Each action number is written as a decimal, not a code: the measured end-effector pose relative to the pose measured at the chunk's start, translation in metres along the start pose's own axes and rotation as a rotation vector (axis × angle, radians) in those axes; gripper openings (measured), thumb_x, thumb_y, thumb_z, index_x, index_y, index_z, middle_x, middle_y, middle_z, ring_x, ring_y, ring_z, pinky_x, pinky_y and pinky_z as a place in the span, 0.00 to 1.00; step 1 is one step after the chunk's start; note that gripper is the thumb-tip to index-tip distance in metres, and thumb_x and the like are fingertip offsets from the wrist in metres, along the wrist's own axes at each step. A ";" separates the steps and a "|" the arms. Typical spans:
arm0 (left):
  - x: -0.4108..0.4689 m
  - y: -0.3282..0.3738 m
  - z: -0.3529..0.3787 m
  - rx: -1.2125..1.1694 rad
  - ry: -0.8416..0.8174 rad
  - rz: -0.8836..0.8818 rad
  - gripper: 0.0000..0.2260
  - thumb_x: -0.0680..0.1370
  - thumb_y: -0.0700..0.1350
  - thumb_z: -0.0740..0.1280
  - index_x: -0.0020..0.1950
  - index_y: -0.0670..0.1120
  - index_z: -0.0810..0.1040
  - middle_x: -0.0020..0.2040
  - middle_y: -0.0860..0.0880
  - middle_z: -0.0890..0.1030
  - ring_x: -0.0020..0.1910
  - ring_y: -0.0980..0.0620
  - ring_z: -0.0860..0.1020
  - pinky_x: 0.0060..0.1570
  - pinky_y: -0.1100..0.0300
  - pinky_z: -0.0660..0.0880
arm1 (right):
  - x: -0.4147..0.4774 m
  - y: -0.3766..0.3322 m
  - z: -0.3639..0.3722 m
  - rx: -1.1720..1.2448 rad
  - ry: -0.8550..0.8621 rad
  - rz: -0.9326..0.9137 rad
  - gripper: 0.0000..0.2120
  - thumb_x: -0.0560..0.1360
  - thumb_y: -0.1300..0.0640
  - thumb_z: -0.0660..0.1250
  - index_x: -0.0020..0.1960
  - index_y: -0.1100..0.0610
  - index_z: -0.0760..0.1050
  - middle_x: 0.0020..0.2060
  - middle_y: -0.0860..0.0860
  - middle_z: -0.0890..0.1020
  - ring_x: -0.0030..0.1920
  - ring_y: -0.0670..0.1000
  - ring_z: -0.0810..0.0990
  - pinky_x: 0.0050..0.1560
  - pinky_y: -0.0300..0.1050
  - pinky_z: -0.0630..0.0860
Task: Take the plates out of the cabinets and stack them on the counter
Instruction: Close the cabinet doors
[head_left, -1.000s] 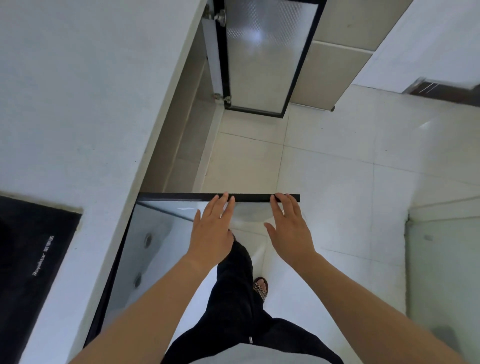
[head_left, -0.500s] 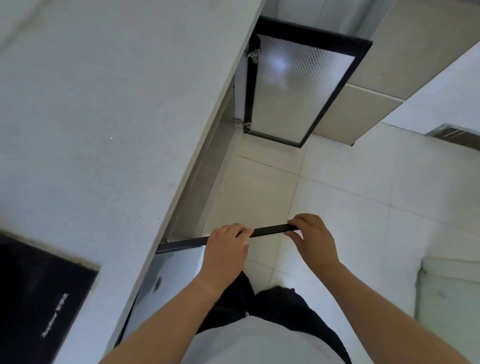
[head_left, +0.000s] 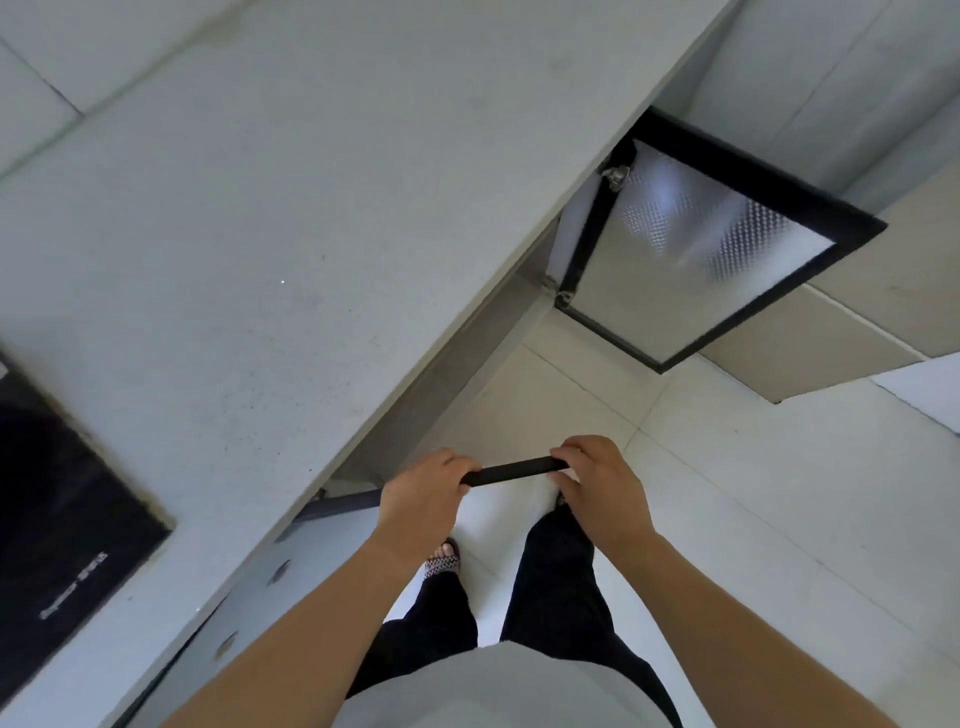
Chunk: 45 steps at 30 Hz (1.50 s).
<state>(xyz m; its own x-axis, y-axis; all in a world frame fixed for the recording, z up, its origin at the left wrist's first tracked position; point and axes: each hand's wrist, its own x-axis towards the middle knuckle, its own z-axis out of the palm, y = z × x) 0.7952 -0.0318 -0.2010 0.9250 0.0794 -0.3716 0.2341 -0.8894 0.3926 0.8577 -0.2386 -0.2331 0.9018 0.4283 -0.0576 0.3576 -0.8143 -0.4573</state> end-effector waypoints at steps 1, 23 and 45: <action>0.004 0.003 -0.002 -0.004 0.011 -0.056 0.14 0.80 0.46 0.58 0.64 0.57 0.73 0.60 0.59 0.75 0.57 0.56 0.74 0.48 0.59 0.75 | 0.011 0.004 -0.003 -0.009 -0.021 -0.058 0.10 0.67 0.60 0.75 0.48 0.56 0.81 0.46 0.50 0.81 0.49 0.51 0.79 0.38 0.43 0.80; 0.035 0.069 0.003 -0.054 0.132 -0.556 0.26 0.81 0.46 0.56 0.77 0.50 0.49 0.78 0.51 0.46 0.77 0.51 0.48 0.72 0.56 0.55 | 0.137 0.021 -0.022 -0.178 -0.354 -0.600 0.25 0.73 0.53 0.69 0.66 0.62 0.70 0.65 0.57 0.72 0.65 0.56 0.72 0.54 0.47 0.78; 0.047 0.034 -0.011 -0.057 0.022 -0.478 0.31 0.79 0.43 0.59 0.77 0.51 0.45 0.77 0.51 0.37 0.76 0.51 0.41 0.72 0.52 0.58 | 0.161 -0.016 -0.022 -0.144 -0.531 -0.495 0.30 0.79 0.53 0.58 0.76 0.60 0.49 0.77 0.53 0.44 0.76 0.52 0.49 0.72 0.46 0.61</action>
<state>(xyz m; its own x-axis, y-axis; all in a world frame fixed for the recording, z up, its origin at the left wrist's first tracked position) 0.8501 -0.0535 -0.1957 0.7156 0.4832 -0.5044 0.6501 -0.7249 0.2280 1.0024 -0.1654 -0.2160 0.4014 0.8607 -0.3130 0.7532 -0.5047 -0.4220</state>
